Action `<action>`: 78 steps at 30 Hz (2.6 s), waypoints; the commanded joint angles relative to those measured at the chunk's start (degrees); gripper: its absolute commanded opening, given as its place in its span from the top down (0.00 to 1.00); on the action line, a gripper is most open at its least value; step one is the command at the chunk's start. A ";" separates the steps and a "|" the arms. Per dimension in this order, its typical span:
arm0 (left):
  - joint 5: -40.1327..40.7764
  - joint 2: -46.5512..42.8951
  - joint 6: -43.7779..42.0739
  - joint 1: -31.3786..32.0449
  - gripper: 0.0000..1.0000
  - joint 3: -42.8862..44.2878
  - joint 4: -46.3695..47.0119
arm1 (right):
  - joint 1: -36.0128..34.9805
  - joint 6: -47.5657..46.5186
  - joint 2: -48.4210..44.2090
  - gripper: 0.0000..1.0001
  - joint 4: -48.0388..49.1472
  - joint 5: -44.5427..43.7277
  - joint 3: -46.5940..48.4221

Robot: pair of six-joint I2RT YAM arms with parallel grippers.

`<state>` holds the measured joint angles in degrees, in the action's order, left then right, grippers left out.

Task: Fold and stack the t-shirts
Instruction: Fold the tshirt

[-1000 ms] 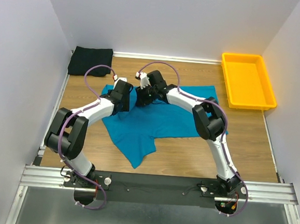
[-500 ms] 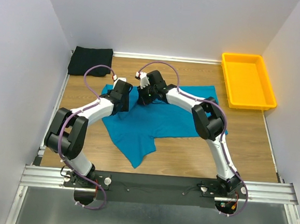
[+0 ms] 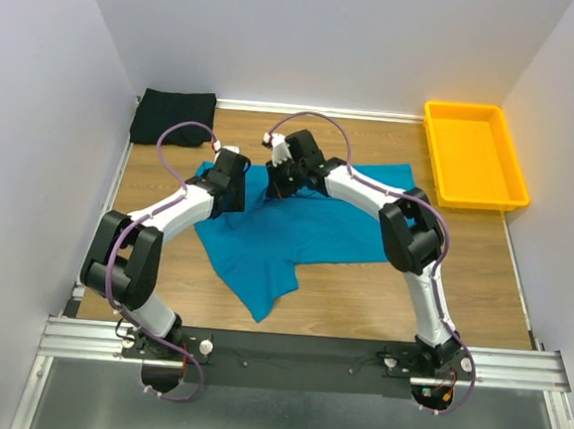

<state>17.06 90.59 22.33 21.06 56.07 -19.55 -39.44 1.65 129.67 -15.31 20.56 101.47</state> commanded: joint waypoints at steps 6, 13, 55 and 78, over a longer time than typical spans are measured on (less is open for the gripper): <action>-5.19 -3.22 0.70 -0.49 0.38 1.15 -2.86 | -0.64 -2.95 -4.77 1.00 -7.36 1.77 -2.24; -8.09 -2.61 0.70 -1.28 0.37 0.09 -2.95 | -0.55 -6.48 -4.51 0.99 -11.75 0.89 -2.15; -20.05 0.56 3.78 -3.83 0.91 -2.03 -1.36 | -0.02 -7.36 -5.38 0.99 -13.43 -0.25 -2.68; -38.77 0.38 -1.76 -9.46 0.74 -2.20 -9.98 | 0.06 -9.48 -10.57 0.53 -18.18 -7.72 -7.60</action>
<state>-16.62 91.39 21.98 11.64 55.24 -27.27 -39.35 -8.38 120.92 -31.40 13.98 94.41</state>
